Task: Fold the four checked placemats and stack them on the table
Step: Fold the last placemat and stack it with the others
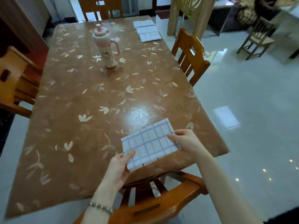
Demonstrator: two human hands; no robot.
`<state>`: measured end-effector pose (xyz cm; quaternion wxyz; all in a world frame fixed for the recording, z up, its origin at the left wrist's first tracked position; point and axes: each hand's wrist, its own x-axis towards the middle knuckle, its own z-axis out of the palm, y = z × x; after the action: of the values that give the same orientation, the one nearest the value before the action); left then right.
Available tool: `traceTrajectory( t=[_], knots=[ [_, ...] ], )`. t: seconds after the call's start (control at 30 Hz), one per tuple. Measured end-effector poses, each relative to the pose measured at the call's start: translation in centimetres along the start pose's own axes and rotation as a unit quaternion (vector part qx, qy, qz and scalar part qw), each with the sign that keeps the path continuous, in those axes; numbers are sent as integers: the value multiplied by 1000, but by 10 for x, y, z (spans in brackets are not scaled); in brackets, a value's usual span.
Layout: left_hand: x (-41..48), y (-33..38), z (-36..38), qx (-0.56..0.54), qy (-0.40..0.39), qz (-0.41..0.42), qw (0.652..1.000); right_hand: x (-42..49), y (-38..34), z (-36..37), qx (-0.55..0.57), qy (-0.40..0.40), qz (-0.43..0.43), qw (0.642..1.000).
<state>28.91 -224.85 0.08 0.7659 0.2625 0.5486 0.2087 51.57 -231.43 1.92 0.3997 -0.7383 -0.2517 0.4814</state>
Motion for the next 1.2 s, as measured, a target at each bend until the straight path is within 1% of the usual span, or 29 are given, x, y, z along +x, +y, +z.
traceTrajectory(
  t=[0.07,0.2,0.37,0.5,0.57,0.67,0.73,0.9,1.07,1.2],
  knots=[
    [-6,5,2,25,-5,15,1000,-20,6,-2,17,29,5,999],
    [-26,11,13,120,-50,57,990,-65,24,-6,56,108,22,992],
    [-41,-1,43,254,-121,107,954,-122,49,-31,122,176,53,975],
    [-53,-19,78,299,-160,97,936,-157,69,-56,101,266,46,958],
    [-55,-27,95,302,-178,85,933,-170,79,-69,114,287,50,950],
    [-57,-40,125,290,-213,60,931,-186,92,-92,154,303,58,939],
    [-58,-50,151,297,-234,60,924,-194,100,-112,188,315,60,928],
    [-48,-82,229,308,-238,59,919,-191,126,-185,221,341,65,912],
    [-34,-115,323,296,-201,57,932,-170,147,-286,221,314,61,921],
    [-27,-132,385,289,-172,63,939,-147,152,-363,193,286,56,937]
  ],
)
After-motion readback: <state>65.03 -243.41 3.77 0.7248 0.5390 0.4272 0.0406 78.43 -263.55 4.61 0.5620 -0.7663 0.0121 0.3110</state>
